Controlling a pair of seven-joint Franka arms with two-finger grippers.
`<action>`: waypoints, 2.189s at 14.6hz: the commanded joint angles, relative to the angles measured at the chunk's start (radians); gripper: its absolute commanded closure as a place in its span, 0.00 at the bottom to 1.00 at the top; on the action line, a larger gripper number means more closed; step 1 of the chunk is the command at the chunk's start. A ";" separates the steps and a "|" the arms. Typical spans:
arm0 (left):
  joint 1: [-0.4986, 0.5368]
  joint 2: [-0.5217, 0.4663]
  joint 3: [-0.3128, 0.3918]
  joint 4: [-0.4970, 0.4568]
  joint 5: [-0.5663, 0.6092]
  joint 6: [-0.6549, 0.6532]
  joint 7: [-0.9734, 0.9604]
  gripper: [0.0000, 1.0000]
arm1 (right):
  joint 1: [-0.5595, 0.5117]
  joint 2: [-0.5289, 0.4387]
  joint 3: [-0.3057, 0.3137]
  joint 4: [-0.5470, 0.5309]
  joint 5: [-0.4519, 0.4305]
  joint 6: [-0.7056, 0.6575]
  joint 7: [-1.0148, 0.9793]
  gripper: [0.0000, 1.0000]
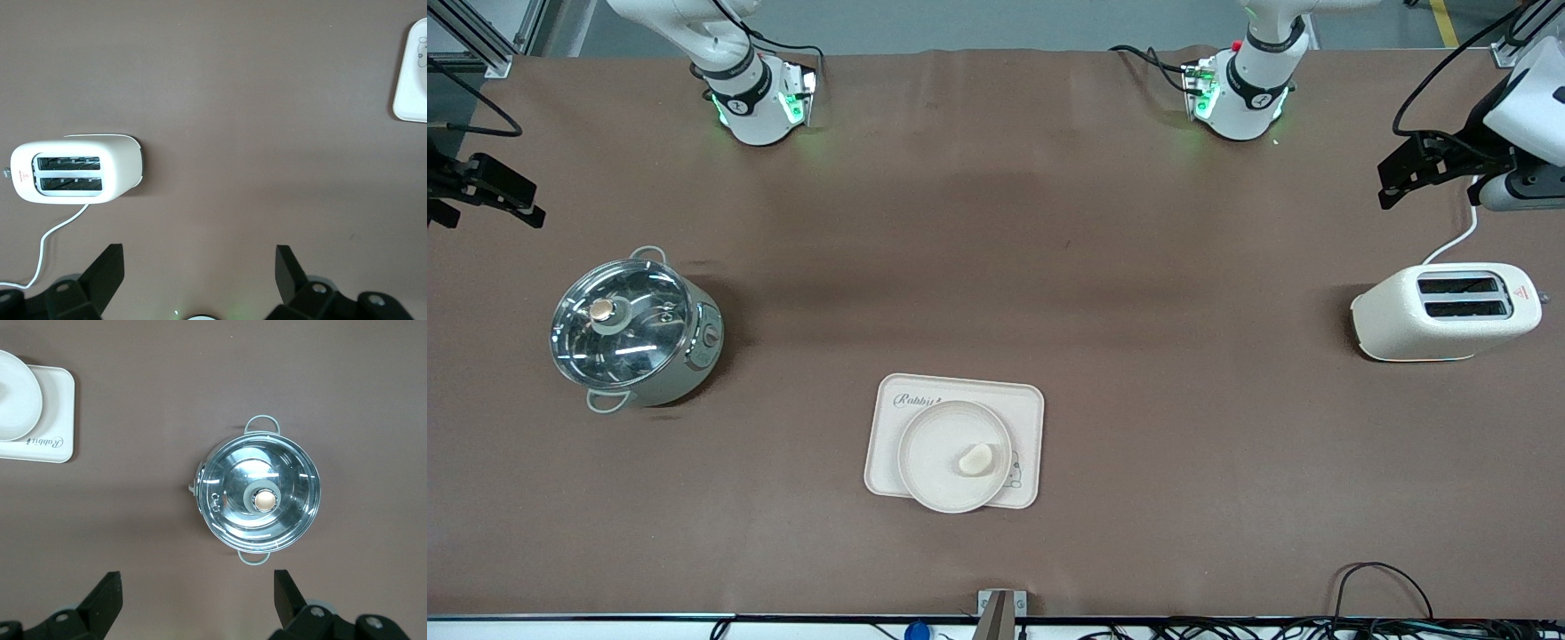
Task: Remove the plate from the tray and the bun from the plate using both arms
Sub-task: 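Reach the right gripper toward the white plate on the tray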
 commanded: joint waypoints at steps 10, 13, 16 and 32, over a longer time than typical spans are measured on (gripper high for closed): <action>0.002 0.035 0.003 0.043 -0.020 -0.012 -0.006 0.00 | 0.026 -0.005 0.004 -0.063 0.011 0.035 0.018 0.00; -0.001 0.043 0.003 0.041 -0.021 0.014 -0.010 0.00 | 0.032 0.004 0.004 -0.130 0.078 0.113 0.025 0.00; -0.004 0.043 0.001 0.041 -0.023 0.039 -0.009 0.00 | 0.061 0.074 0.004 -0.133 0.132 0.186 0.055 0.00; -0.028 0.086 -0.025 0.032 -0.023 0.059 -0.009 0.00 | 0.297 0.709 0.004 0.031 0.543 0.812 0.172 0.00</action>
